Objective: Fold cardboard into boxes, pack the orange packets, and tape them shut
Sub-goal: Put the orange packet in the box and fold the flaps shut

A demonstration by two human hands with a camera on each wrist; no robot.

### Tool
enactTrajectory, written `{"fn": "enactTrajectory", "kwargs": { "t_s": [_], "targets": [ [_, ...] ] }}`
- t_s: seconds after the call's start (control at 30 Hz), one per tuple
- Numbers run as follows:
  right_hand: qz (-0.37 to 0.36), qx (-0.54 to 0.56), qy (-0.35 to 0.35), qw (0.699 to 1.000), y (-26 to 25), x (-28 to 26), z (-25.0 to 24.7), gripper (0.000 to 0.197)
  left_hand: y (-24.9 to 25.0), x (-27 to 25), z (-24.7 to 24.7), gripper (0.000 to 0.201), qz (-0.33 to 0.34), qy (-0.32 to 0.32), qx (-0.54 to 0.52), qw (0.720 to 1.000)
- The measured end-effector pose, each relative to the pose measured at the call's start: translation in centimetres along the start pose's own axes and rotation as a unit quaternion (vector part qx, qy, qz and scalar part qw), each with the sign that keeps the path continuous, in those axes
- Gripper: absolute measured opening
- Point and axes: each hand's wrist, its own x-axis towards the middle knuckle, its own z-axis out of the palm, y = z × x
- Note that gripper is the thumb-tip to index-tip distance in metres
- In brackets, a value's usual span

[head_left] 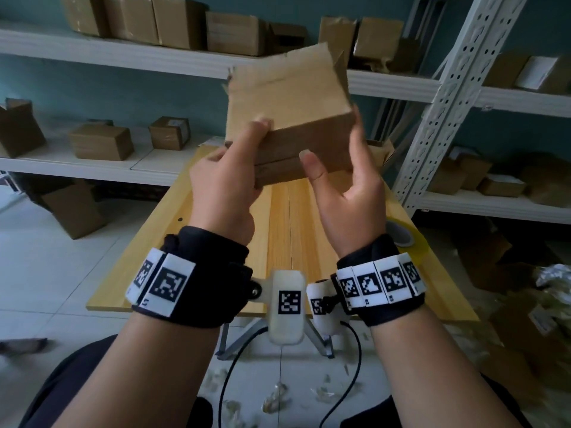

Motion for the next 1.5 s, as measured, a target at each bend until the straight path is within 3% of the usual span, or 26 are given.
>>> {"fn": "enactTrajectory", "kwargs": {
  "t_s": [0.13, 0.2, 0.27, 0.33, 0.5, 0.6, 0.67, 0.7, 0.77, 0.83, 0.93, 1.03, 1.1, 1.17, 1.23, 1.33, 1.4, 1.5],
  "targets": [
    [0.103, 0.076, 0.072, 0.989, 0.6, -0.3, -0.1, 0.082, 0.7, -1.4, 0.2, 0.023, 0.154, -0.066, 0.068, 0.983],
    [0.131, 0.080, 0.110, 0.982, 0.7, 0.1, -0.5, 0.069, 0.5, -1.2, 0.3, 0.045, 0.226, -0.086, 0.148, 0.959],
    [0.117, 0.042, 0.120, 0.985, 1.0, 0.5, -1.2, 0.053, -0.1, -0.1, 0.0, 0.084, 0.278, -0.053, 0.273, 0.920],
    [0.086, 0.016, 0.106, 0.991, 1.4, 0.7, -1.8, 0.043, -0.4, 1.0, -0.9, 0.097, 0.311, -0.031, 0.330, 0.891],
    [0.039, 0.004, 0.049, 0.998, 2.0, 0.6, -2.8, 0.030, -0.2, 2.3, -3.4, 0.061, 0.337, -0.064, 0.338, 0.877],
    [0.066, -0.025, 0.020, 0.997, 1.9, 0.1, -2.2, 0.032, -0.6, 2.6, -3.8, 0.052, 0.366, -0.031, 0.366, 0.855],
    [0.123, -0.025, -0.003, 0.992, 1.6, -0.3, -1.7, 0.030, -0.7, 2.3, -3.3, 0.053, 0.368, -0.019, 0.414, 0.832],
    [0.155, -0.027, -0.015, 0.987, 1.3, -0.4, -1.5, 0.032, -0.8, 2.0, -3.0, 0.054, 0.371, -0.020, 0.440, 0.818],
    [0.192, -0.085, -0.040, 0.977, 1.1, -0.4, -1.4, 0.056, -1.0, 1.4, -2.2, 0.064, 0.360, 0.003, 0.495, 0.791],
    [0.185, -0.160, -0.041, 0.969, 1.6, -0.3, -1.7, 0.072, -1.5, 0.9, -1.5, 0.071, 0.334, 0.052, 0.532, 0.776],
    [0.156, -0.172, -0.032, 0.972, 2.2, 0.0, -2.2, 0.072, -2.0, 1.5, -1.7, 0.070, 0.307, 0.063, 0.535, 0.785],
    [0.121, -0.141, -0.060, 0.981, 2.6, 0.4, -3.2, 0.056, -1.6, 2.7, -3.4, 0.055, 0.293, -0.019, 0.452, 0.842],
    [0.119, -0.066, -0.079, 0.987, 2.7, 0.6, -3.9, 0.046, -1.4, 3.1, -4.4, 0.046, 0.318, -0.058, 0.402, 0.857],
    [0.164, 0.080, -0.073, 0.981, 2.7, 0.7, -4.0, 0.015, -1.6, 3.0, -4.5, 0.046, 0.354, -0.061, 0.386, 0.850],
    [0.216, 0.183, -0.057, 0.957, 2.4, 0.6, -3.7, 0.026, -2.0, 2.6, -3.8, 0.048, 0.353, -0.053, 0.397, 0.846],
    [0.183, 0.088, -0.054, 0.978, 2.0, 0.4, -2.3, 0.046, -3.1, 2.3, -2.6, 0.063, 0.343, 0.016, 0.436, 0.832],
    [0.149, -0.030, -0.004, 0.988, 2.0, 0.0, -1.3, 0.051, -4.0, 2.5, -2.0, 0.080, 0.341, 0.081, 0.445, 0.824],
    [0.117, -0.101, 0.054, 0.987, 2.3, -0.5, -0.5, 0.050, -4.3, 2.8, -1.5, 0.071, 0.345, 0.108, 0.439, 0.823]
  ]
}}
